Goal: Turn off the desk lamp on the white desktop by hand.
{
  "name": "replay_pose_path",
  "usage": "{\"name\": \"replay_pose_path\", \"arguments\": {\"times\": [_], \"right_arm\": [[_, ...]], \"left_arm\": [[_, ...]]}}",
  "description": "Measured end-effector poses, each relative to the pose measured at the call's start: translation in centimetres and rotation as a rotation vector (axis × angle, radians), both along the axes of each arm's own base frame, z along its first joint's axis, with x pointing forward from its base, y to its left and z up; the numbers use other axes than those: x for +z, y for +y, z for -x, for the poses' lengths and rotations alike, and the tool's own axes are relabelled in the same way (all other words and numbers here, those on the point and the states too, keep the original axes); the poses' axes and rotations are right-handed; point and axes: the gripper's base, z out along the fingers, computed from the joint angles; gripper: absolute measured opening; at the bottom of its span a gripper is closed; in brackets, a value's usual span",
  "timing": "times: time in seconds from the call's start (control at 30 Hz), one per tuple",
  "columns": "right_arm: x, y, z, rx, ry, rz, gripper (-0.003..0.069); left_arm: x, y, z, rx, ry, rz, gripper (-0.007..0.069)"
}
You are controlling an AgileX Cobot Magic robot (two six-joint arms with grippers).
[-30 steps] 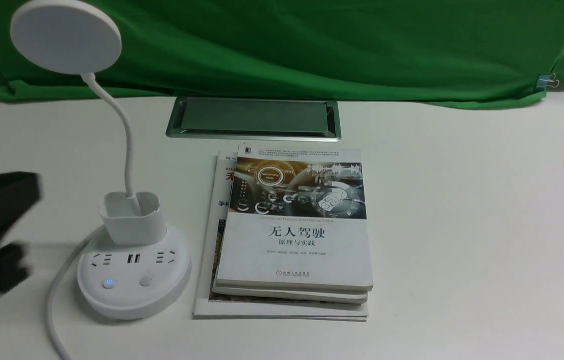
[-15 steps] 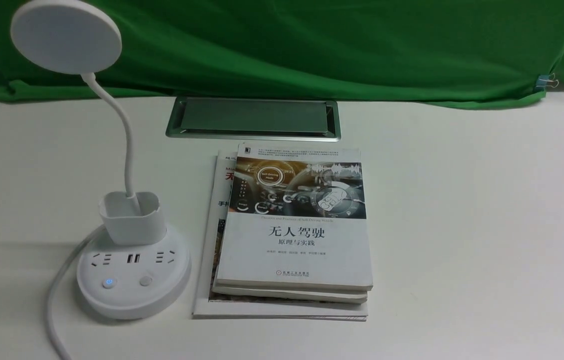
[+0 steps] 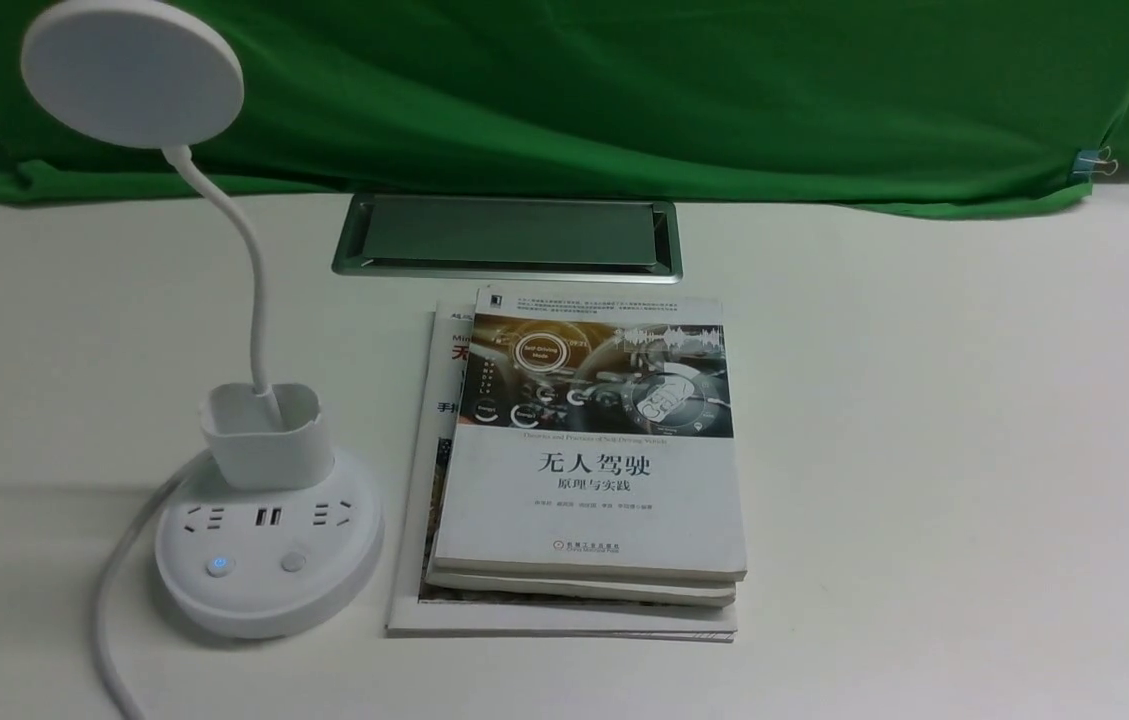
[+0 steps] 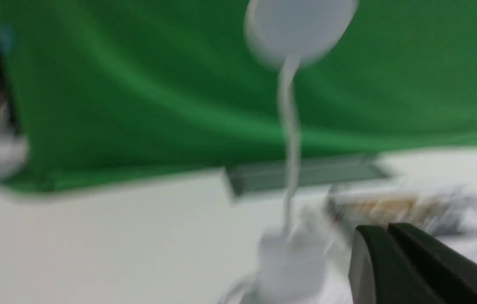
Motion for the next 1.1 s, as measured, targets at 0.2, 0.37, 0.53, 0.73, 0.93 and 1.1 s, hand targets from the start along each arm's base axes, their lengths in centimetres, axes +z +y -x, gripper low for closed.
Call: {"name": "replay_pose_path", "arguments": {"times": [0.2,0.37,0.53,0.73,0.93,1.1], "right_arm": [[0.0,0.0,0.0,0.0,0.002,0.0,0.0035],[0.0,0.0,0.0,0.0,0.002,0.0,0.0035],[0.0,0.0,0.0,0.0,0.001,0.0,0.0035],[0.0,0.0,0.0,0.0,0.001,0.0,0.0035],[0.0,0.0,0.0,0.0,0.001,0.0,0.0035],[0.0,0.0,0.0,0.0,0.001,0.0,0.0035]], "left_arm": [[-6.2,0.4,-1.1,0.091,0.189,-0.054,0.0004],[-6.2,0.5,-1.3,0.117,0.124,-0.134,0.0004],[-6.2,0.5,-1.3,0.117,0.119,-0.141,0.0008],[-6.1,0.5,-1.3,0.117,0.116,-0.14,0.0017],[-6.1,0.5,-1.3,0.117,0.115,-0.14,0.0019],[-6.1,0.5,-1.3,0.117,0.115,-0.14,0.0019]]}}
